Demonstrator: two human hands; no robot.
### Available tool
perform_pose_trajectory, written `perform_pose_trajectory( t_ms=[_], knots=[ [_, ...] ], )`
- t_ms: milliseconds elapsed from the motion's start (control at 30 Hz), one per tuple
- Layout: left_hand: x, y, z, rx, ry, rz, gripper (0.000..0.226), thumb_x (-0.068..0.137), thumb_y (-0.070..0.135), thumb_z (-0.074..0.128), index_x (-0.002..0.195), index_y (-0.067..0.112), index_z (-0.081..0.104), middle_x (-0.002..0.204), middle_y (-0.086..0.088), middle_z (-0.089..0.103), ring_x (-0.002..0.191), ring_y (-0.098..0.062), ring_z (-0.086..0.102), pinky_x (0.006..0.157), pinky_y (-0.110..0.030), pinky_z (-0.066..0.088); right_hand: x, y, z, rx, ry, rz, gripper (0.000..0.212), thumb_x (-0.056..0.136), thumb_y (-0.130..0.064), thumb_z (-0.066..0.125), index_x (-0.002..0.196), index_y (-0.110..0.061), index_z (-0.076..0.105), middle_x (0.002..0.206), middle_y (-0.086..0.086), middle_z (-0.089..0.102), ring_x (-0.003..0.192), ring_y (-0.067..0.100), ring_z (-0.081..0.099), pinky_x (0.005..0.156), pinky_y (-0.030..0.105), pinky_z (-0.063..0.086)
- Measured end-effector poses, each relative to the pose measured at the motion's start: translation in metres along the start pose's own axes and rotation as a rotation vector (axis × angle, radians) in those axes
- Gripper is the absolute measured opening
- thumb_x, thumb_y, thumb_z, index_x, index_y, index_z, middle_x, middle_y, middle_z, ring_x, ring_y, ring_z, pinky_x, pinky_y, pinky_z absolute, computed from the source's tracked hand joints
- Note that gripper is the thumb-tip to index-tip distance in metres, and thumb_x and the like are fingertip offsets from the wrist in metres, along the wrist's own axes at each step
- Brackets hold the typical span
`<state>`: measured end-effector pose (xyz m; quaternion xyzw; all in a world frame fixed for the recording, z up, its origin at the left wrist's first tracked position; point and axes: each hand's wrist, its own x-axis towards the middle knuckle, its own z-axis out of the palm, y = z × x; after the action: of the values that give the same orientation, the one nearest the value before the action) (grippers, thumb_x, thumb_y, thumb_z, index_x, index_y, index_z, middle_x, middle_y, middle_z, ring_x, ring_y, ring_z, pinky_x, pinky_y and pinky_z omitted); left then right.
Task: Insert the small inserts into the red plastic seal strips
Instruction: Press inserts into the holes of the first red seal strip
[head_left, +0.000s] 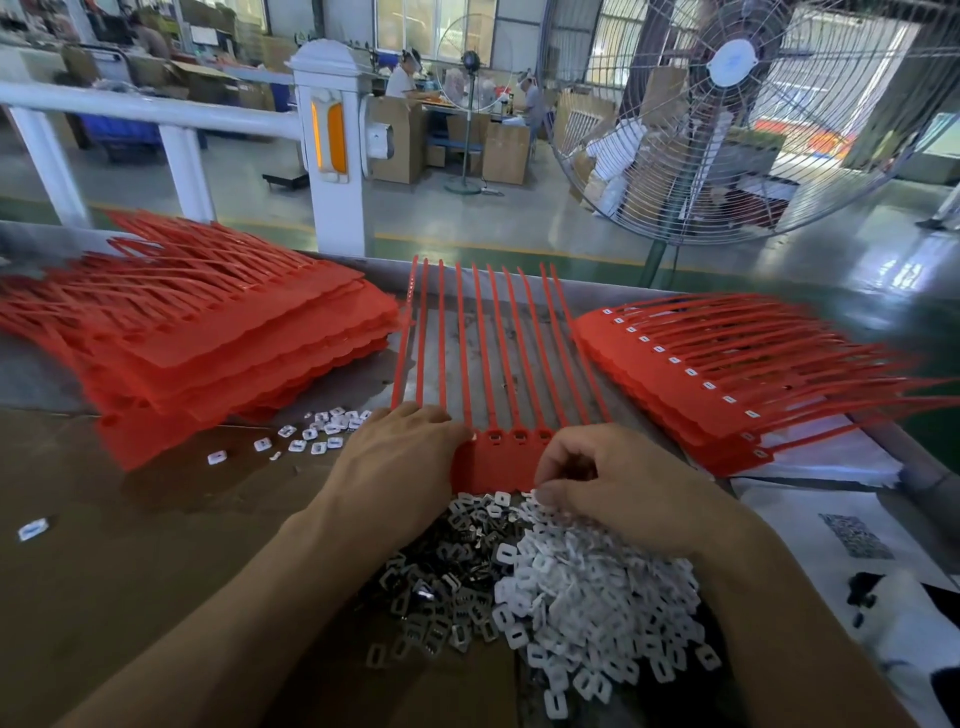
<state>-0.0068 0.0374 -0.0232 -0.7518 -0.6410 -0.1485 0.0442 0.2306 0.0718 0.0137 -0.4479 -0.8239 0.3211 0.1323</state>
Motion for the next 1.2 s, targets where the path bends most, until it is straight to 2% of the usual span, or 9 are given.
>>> perform_pose_trajectory(
  t_ms=[100, 200, 400, 600, 700, 867, 933, 1067, 1200],
  knots=[
    [-0.001, -0.001, 0.001, -0.014, 0.013, -0.003, 0.043, 0.095, 0.023, 0.046, 0.135, 0.039, 0.057, 0.132, 0.015, 0.061, 0.122, -0.012, 0.052, 0.101, -0.034, 0.038, 0.002, -0.001, 0.004, 0.122, 0.092, -0.022, 0.005, 0.092, -0.035, 0.076, 0.090, -0.034, 0.072, 0.085, -0.013, 0.073, 0.074, 0.000, 0.066, 0.070, 0.026, 0.052],
    [-0.002, -0.003, 0.001, -0.024, 0.012, 0.004, 0.040, 0.099, 0.027, 0.044, 0.135, 0.038, 0.057, 0.133, 0.015, 0.060, 0.123, -0.013, 0.052, 0.105, -0.037, 0.040, 0.009, -0.006, 0.015, 0.304, 0.195, -0.007, 0.007, 0.093, -0.025, 0.076, 0.092, -0.032, 0.074, 0.088, -0.006, 0.075, 0.075, 0.005, 0.065, 0.077, 0.036, 0.054],
    [-0.008, -0.006, -0.001, -0.071, 0.006, 0.005, 0.039, 0.101, 0.031, 0.043, 0.137, 0.037, 0.056, 0.138, 0.014, 0.058, 0.127, -0.014, 0.051, 0.106, -0.039, 0.041, 0.014, -0.009, 0.026, 0.418, 0.300, 0.034, 0.016, 0.093, -0.012, 0.075, 0.098, -0.027, 0.077, 0.092, -0.006, 0.077, 0.079, 0.003, 0.068, 0.076, 0.026, 0.056],
    [-0.009, -0.008, -0.002, -0.092, -0.004, 0.004, 0.035, 0.100, 0.029, 0.042, 0.130, 0.035, 0.060, 0.133, 0.011, 0.062, 0.124, -0.016, 0.053, 0.104, -0.039, 0.042, 0.024, -0.009, 0.034, 0.296, 0.404, 0.022, 0.019, 0.092, -0.011, 0.076, 0.097, -0.029, 0.076, 0.087, -0.017, 0.074, 0.075, -0.006, 0.066, 0.064, 0.007, 0.045],
    [-0.009, -0.008, -0.001, -0.103, -0.003, 0.003, 0.035, 0.099, 0.029, 0.044, 0.129, 0.035, 0.061, 0.132, 0.011, 0.062, 0.123, -0.017, 0.053, 0.104, -0.040, 0.043, 0.031, -0.010, 0.036, 0.175, 0.449, 0.019, 0.016, 0.093, -0.012, 0.076, 0.100, -0.026, 0.077, 0.085, -0.015, 0.073, 0.080, -0.010, 0.064, 0.067, 0.004, 0.043],
    [-0.009, -0.006, -0.002, -0.096, -0.021, 0.001, 0.034, 0.099, 0.031, 0.044, 0.129, 0.034, 0.061, 0.132, 0.011, 0.061, 0.123, -0.017, 0.052, 0.104, -0.041, 0.042, 0.036, -0.016, 0.035, -0.059, 0.433, -0.026, 0.018, 0.096, -0.011, 0.070, 0.108, -0.021, 0.078, 0.099, -0.014, 0.074, 0.082, -0.031, 0.052, 0.070, -0.006, 0.036],
    [-0.009, -0.006, -0.003, -0.099, -0.027, 0.002, 0.035, 0.098, 0.031, 0.045, 0.129, 0.033, 0.061, 0.133, 0.011, 0.061, 0.124, -0.018, 0.052, 0.105, -0.042, 0.042, 0.038, -0.017, 0.035, -0.120, 0.441, -0.048, 0.021, 0.096, -0.008, 0.067, 0.107, -0.022, 0.079, 0.100, -0.014, 0.072, 0.082, -0.024, 0.056, 0.070, -0.007, 0.034],
    [-0.010, -0.005, -0.004, -0.107, -0.034, 0.003, 0.035, 0.099, 0.030, 0.044, 0.129, 0.034, 0.061, 0.134, 0.011, 0.060, 0.125, -0.017, 0.051, 0.106, -0.042, 0.041, 0.046, -0.016, 0.038, -0.203, 0.404, -0.088, 0.023, 0.094, -0.006, 0.067, 0.101, -0.023, 0.080, 0.094, -0.013, 0.062, 0.087, 0.002, 0.058, 0.074, 0.002, 0.037],
    [-0.009, -0.004, -0.005, -0.096, -0.047, 0.004, 0.035, 0.099, 0.032, 0.043, 0.130, 0.033, 0.059, 0.134, 0.010, 0.060, 0.126, -0.017, 0.050, 0.107, -0.041, 0.040, 0.053, -0.012, 0.042, -0.227, 0.390, -0.118, 0.022, 0.093, -0.007, 0.068, 0.097, -0.025, 0.081, 0.089, -0.014, 0.059, 0.086, 0.007, 0.060, 0.080, 0.021, 0.045]
  ],
)
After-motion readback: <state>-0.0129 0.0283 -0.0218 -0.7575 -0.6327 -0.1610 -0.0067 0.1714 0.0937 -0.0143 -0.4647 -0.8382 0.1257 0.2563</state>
